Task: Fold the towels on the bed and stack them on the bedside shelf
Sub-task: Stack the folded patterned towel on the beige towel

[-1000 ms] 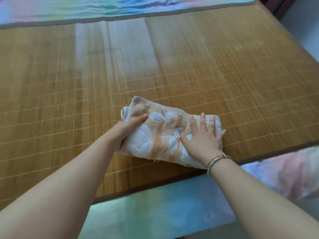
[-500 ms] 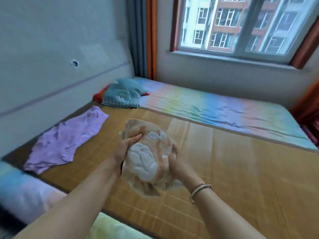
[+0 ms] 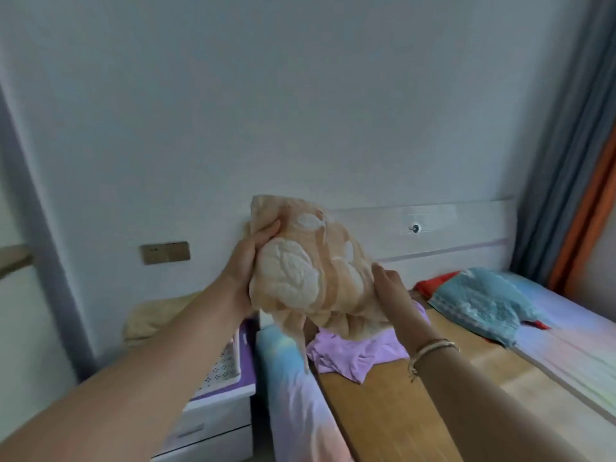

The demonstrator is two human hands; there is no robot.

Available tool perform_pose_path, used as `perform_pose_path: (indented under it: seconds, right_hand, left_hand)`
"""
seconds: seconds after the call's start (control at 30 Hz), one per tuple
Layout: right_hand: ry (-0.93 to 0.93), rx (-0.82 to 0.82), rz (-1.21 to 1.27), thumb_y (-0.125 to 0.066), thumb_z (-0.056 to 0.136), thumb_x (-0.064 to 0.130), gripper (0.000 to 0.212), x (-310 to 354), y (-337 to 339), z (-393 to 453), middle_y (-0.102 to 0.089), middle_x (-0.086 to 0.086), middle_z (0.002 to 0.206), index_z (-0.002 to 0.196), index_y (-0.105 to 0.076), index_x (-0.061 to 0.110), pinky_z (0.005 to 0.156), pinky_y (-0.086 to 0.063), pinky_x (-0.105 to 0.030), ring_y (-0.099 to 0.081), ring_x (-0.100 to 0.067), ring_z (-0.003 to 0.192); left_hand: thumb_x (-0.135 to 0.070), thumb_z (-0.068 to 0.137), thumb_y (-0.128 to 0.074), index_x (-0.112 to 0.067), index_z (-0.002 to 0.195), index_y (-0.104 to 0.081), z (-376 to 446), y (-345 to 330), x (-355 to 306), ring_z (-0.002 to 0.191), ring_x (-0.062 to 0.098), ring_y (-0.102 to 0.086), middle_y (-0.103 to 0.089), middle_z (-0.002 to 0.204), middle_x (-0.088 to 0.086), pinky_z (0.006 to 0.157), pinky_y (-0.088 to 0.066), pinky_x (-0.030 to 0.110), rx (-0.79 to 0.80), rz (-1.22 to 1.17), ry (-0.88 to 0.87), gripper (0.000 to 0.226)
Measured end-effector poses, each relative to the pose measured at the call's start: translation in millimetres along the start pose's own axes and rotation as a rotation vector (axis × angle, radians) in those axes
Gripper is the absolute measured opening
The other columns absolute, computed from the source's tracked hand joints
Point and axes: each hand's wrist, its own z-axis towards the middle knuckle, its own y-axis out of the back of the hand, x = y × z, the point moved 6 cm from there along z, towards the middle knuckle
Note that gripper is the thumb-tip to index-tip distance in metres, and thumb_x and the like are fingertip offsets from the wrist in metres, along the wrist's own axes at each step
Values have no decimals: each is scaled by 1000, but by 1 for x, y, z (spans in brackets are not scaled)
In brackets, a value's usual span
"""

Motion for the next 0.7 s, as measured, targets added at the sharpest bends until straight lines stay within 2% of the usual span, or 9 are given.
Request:
perform_pose_path:
  seconds: [0.07, 0.1, 0.13, 0.17, 0.23, 0.37, 0.5, 0.6, 0.7]
  right_hand:
    - [-183, -12, 104, -33, 99, 40, 57, -9, -37, 7, -46, -24, 137, 135, -40, -4, 100, -34, -36, -45, -35, 124]
    - [-274, 16, 201, -32, 98, 43, 57, -16, -63, 11, -53, -25, 127, 129, -46, -3, 97, -41, -39, -54, -34, 111]
    - [-366, 72, 317, -32, 96, 43, 52, -25, -84, 9, -63, -23, 104, 111, -54, -1, 82, -51, -40, -61, -31, 88]
    - [-457, 142, 453, -33, 93, 39, 43, -32, -107, 5, -63, -20, 77, 89, -52, 1, 64, -51, -36, -58, -27, 65]
    - [-605, 273, 718, -34, 85, 19, 20, -36, -162, 2, -53, -19, 52, 73, -41, 5, 53, -46, -35, -52, -27, 53]
    - [-638, 540, 924, -27, 95, -3, 28, -11, -262, -1, -66, -30, 81, 100, -53, -12, 42, -55, -39, -68, -38, 69]
    - [-560, 672, 1055, -46, 94, -2, 19, 24, -337, 8, -71, -23, 85, 104, -61, -6, 59, -60, -35, -72, -30, 71]
    - [-570, 746, 1225, -48, 98, 24, 29, 33, -370, 21, -70, -20, 100, 115, -60, 3, 65, -60, -42, -72, -34, 82]
    - [-529, 993, 1361, -45, 91, 60, 62, 47, -386, 41, -58, -20, 130, 127, -55, 11, 89, -48, -55, -57, -45, 115]
  left_hand:
    - [-41, 93, -48, -5, 98, -73, 5, 45, -22, 78, 29, -71, -73, 91, 15, 66, -59, 37, -31, -56, -15, 44]
    - [-42, 94, -45, -4, 90, -75, 9, 71, -36, 75, 28, -72, -73, 87, 14, 64, -59, 36, -50, -88, -47, 48]
    - [-44, 95, -43, -4, 86, -75, 14, 93, -45, 72, 27, -71, -73, 84, 14, 63, -59, 35, -74, -128, -66, 52]
    - [-46, 94, -43, -4, 88, -74, 18, 112, -50, 73, 27, -71, -72, 85, 13, 63, -59, 34, -96, -167, -68, 52]
    - [-50, 92, -44, -4, 103, -67, 30, 151, -61, 79, 27, -71, -71, 94, 14, 68, -59, 34, -161, -224, -76, 53]
    - [-51, 90, -46, -4, 118, -61, 52, 197, -70, 86, 28, -70, -70, 102, 16, 72, -59, 37, -222, -328, -81, 56]
    - [-49, 91, -49, -2, 114, -64, 69, 231, -73, 90, 29, -71, -71, 104, 17, 78, -58, 38, -232, -387, -99, 54]
    - [-47, 92, -49, -3, 104, -69, 82, 247, -75, 85, 27, -72, -72, 99, 15, 73, -60, 37, -222, -382, -101, 50]
    - [-47, 92, -51, -6, 114, -65, 98, 264, -75, 93, 26, -70, -70, 104, 13, 77, -58, 36, -247, -343, -69, 49]
